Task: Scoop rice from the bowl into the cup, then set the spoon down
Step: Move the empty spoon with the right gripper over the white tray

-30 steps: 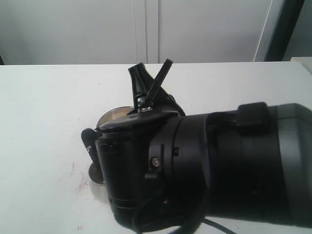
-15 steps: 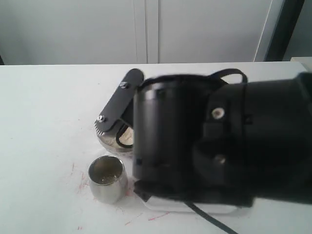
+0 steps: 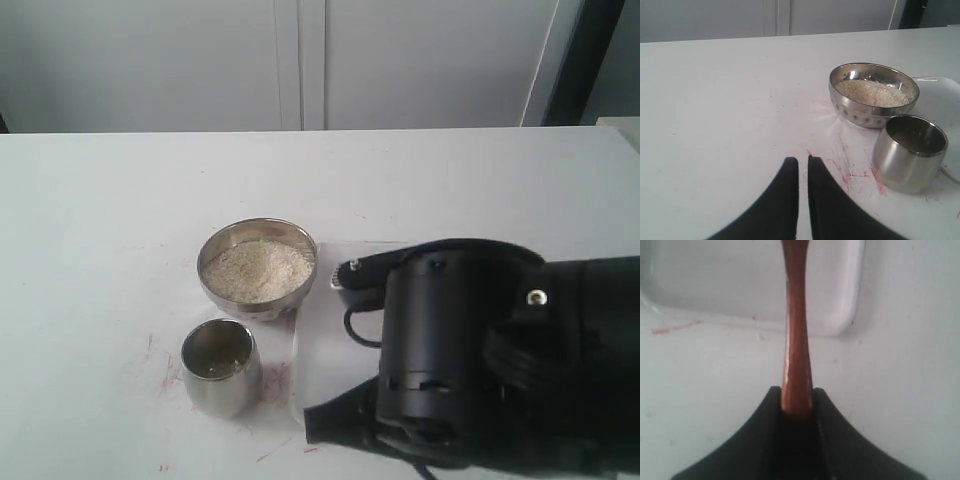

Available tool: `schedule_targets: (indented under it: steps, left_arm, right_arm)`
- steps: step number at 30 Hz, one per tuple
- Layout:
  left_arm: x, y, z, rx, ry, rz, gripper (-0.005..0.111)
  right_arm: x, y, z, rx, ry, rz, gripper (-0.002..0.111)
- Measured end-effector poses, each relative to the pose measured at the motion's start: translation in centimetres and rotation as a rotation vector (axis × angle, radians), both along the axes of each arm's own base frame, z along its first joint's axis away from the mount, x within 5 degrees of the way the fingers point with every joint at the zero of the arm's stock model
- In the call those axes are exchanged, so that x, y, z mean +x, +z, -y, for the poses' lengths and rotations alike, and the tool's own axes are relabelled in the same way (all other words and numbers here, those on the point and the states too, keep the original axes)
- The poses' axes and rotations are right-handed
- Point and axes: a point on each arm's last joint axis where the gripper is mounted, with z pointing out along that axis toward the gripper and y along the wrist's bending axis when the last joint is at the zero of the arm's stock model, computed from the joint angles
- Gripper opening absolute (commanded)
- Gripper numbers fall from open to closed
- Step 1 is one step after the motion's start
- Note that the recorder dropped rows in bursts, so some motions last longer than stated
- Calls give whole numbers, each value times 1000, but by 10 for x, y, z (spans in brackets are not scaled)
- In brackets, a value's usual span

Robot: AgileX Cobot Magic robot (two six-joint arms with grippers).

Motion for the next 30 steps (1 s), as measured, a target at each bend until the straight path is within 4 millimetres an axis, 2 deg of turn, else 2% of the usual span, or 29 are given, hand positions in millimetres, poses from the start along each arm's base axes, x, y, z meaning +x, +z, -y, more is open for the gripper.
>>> schedule_targets:
  steps: [3,8,10,22,30]
  left_arm:
    - [0,0,0,0,0,0,14]
    - [0,0,0,0,0,0,14]
    - [0,0,0,0,0,0,14]
    - [0,0,0,0,0,0,14]
    - [0,0,0,0,0,0,14]
  right_arm:
    - [28,5,7,99,-31,85,0]
    - [62,10,27,188,-94,108,0]
    - [69,7,31,193,-111,91,0]
    - [88,-49,9,213,-74,-54,0]
    - [95,-66,6,187,-42,-60,0]
